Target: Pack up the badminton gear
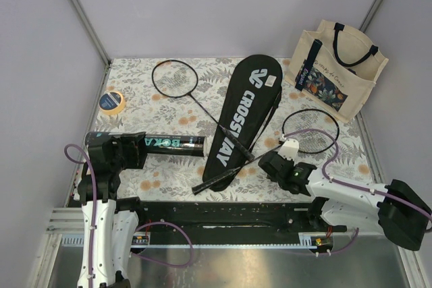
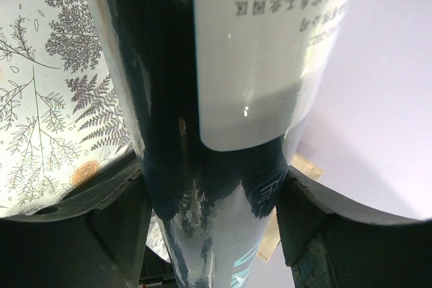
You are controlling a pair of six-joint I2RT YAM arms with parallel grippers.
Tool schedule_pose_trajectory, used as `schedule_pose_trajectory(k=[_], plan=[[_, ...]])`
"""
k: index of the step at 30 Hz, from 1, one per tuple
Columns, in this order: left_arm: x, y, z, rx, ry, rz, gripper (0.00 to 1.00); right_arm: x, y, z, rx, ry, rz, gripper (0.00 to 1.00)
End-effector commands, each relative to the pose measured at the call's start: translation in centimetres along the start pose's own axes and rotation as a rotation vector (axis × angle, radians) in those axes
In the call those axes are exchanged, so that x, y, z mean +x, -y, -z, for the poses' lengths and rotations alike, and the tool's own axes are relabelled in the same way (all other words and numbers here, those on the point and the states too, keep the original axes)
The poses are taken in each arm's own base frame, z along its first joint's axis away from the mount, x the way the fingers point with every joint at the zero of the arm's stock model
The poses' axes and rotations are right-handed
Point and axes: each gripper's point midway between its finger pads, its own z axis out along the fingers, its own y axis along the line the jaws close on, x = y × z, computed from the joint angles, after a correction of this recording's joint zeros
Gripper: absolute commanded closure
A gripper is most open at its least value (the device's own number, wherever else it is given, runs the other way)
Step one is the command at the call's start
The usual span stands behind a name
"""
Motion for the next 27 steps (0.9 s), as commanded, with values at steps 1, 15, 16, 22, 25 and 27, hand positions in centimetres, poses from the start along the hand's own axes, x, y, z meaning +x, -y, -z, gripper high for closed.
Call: schedule_pose_trajectory(k=[1, 15, 16, 22, 25, 27], plan=[[0.5, 2.1, 0.3, 0.080, -0.029, -0.003, 0.75, 0.2, -0.9, -1.0, -0.006, -0.016, 0.029, 0.66], [0.9, 1.5, -0.2, 0.064, -0.055, 0.016, 0.75, 0.0, -2.0, -0.4, -0.055, -0.043, 0.076, 1.00], [0.8, 1.4, -0.3, 0.058, -0.055, 0.019, 0.75, -0.3, -2.0, 0.0, -0.065, -0.036, 0.073, 1.00], [1.3, 1.0, -0.7, 0.049, -0.084, 0.036, 0.75, -3.3, -3.3, 3.2, -0.184, 0.027, -0.002, 1.00], [1.4, 0.8, -1.0, 0.040, -0.095, 0.037, 0.75, -4.8, -4.1, 4.7, -0.254, 0.074, -0.036, 1.00], [1.4, 0.6, -1.3, 0.027, -0.098, 0.040, 0.75, -5.9, -4.9, 5.6, -0.309, 0.110, -0.039, 1.00]])
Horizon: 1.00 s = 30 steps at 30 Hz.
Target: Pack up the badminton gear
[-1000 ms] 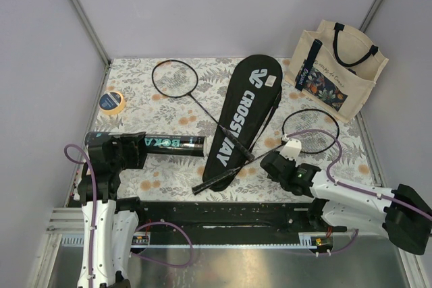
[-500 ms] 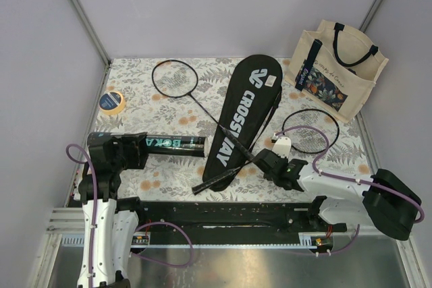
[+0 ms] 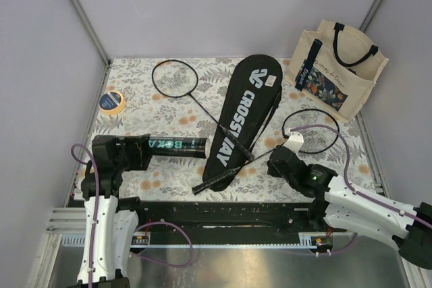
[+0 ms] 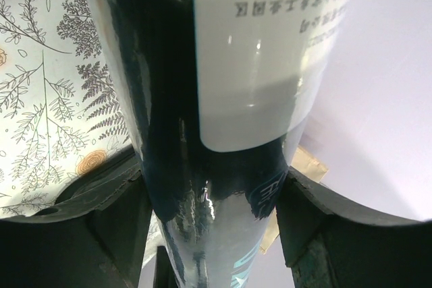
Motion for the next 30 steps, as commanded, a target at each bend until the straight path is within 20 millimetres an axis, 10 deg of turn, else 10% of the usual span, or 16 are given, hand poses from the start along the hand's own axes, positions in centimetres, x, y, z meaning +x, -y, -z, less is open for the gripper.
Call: schedule_pose_trajectory(k=[1, 19, 30], plan=[[0.7, 2.0, 0.0, 0.074, -0.046, -0.003, 0.75, -3.3, -2.9, 1.8, -0.134, 0.081, -0.015, 1.00], [1.8, 0.9, -1.4, 0.035, -0.129, 0.018, 0.75, -7.7, -22.0, 11.2, -0.982, 0.317, -0.045, 1.00], [2.9, 0.9, -1.0, 0.035, -0.197, 0.032, 0.75, -7.7, -25.1, 13.1, -1.086, 0.377, -0.026, 1.00]])
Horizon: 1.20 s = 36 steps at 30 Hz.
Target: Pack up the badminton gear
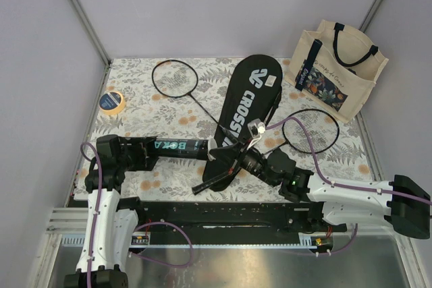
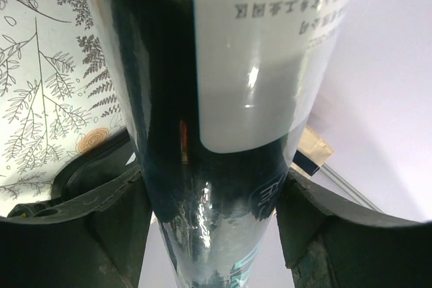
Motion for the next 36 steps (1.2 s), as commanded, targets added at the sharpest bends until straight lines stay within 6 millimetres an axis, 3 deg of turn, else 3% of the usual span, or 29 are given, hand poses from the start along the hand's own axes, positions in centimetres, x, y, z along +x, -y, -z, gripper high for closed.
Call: schedule_pose_trajectory(k=[1, 15, 21, 36], plan=[[1.5, 2.0, 0.7, 0.083, -0.078, -0.010, 0.75, -2.8, -3.3, -0.5, -0.109, 0.103, 0.009, 1.00], [2.8, 3.1, 1.8, 0.117, -0.141, -0.001, 0.75, -2.5, -3.2, 0.3, -0.144, 0.133, -0.006, 1.00], [3.0, 3.5, 2.2, 0.128, -0.150, 0.004, 0.75, -1.5, -2.6, 0.4, -0.142, 0.118, -0.028, 1.00], [3.2, 3.8, 2.4, 0.137, -0.163, 0.004, 0.75, -0.7, -4.0, 0.1, -0.233, 0.104, -0.077, 1.00]])
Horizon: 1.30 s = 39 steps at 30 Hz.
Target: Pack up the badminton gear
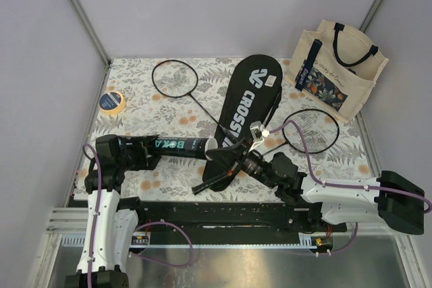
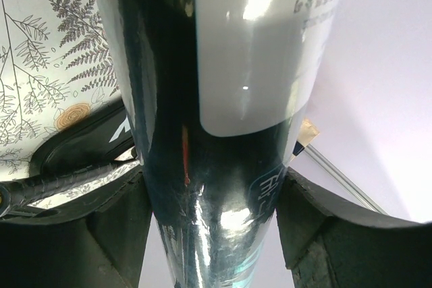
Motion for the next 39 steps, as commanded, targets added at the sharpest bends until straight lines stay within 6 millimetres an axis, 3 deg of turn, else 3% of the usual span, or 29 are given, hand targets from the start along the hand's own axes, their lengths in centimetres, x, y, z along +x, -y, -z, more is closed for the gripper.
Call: schedule_pose_trajectory(k=[1, 7, 29, 34, 39], plan=[[1.9, 3.0, 1.5, 0.113, -0.073, -0.049, 0.75, 0.1, -1.6, 0.0, -0.076, 0.005, -0.031, 1.00], [2.2, 3.2, 1.5, 0.118, -0.094, -0.049, 0.75, 0.9, -0.6, 0.4, -0.052, -0.005, -0.039, 1.00], [3.2, 3.8, 2.3, 0.153, -0.139, -0.071, 0.75, 2.0, -0.7, -0.2, -0.065, -0.036, -0.060, 1.00], [3.0, 3.6, 2.1, 0.148, -0.133, -0.067, 0.75, 0.7, -0.5, 0.4, -0.011, -0.017, -0.106, 0.76], [2.8, 3.4, 2.0, 0.148, -0.126, -0.061, 0.75, -1.2, -1.1, 1.2, 0.018, 0.002, -0.107, 0.69]])
